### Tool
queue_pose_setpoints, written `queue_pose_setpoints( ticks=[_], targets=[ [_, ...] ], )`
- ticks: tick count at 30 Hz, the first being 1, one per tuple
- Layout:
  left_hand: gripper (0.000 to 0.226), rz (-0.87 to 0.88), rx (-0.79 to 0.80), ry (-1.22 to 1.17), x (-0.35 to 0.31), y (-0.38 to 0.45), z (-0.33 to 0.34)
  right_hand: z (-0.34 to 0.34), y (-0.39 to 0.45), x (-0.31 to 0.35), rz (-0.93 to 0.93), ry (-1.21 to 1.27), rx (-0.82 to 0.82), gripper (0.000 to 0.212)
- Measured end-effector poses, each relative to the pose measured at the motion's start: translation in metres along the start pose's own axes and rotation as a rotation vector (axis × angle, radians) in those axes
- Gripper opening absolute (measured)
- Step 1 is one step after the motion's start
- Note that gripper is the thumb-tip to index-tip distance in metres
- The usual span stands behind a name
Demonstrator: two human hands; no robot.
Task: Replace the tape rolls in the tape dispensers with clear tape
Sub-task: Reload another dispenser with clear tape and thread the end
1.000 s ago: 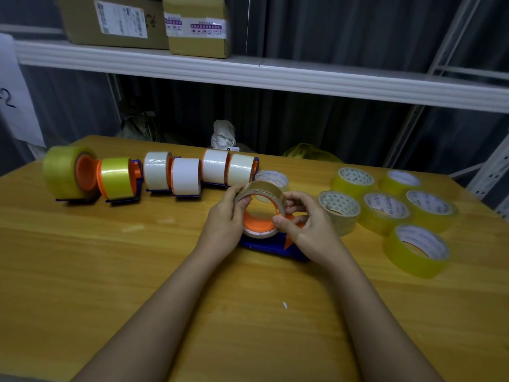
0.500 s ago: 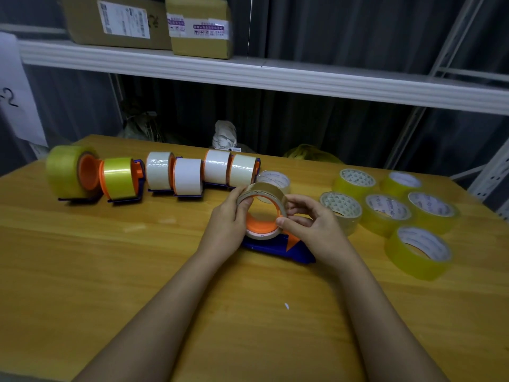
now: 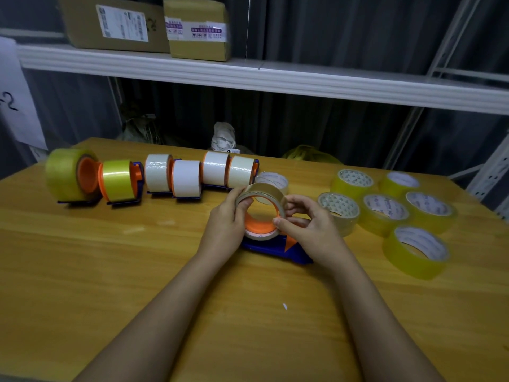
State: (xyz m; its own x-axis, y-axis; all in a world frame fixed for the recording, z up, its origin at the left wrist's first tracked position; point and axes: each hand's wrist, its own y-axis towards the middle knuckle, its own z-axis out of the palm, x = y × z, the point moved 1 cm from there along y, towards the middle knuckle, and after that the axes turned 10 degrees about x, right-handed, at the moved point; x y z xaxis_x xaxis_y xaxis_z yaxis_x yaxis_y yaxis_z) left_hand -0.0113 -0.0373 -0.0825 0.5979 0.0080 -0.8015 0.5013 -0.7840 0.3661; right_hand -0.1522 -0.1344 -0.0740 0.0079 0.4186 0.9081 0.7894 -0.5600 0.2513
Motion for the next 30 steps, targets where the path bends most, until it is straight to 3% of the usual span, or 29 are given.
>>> queue_pose_setpoints(
  ticks=[30],
  targets=[
    [0.029, 0.006, -0.136, 0.016, 0.005, 0.0, -0.008, 0.014, 0.004, 0.007, -0.064, -0.074, -0.065, 0.039]
  ],
)
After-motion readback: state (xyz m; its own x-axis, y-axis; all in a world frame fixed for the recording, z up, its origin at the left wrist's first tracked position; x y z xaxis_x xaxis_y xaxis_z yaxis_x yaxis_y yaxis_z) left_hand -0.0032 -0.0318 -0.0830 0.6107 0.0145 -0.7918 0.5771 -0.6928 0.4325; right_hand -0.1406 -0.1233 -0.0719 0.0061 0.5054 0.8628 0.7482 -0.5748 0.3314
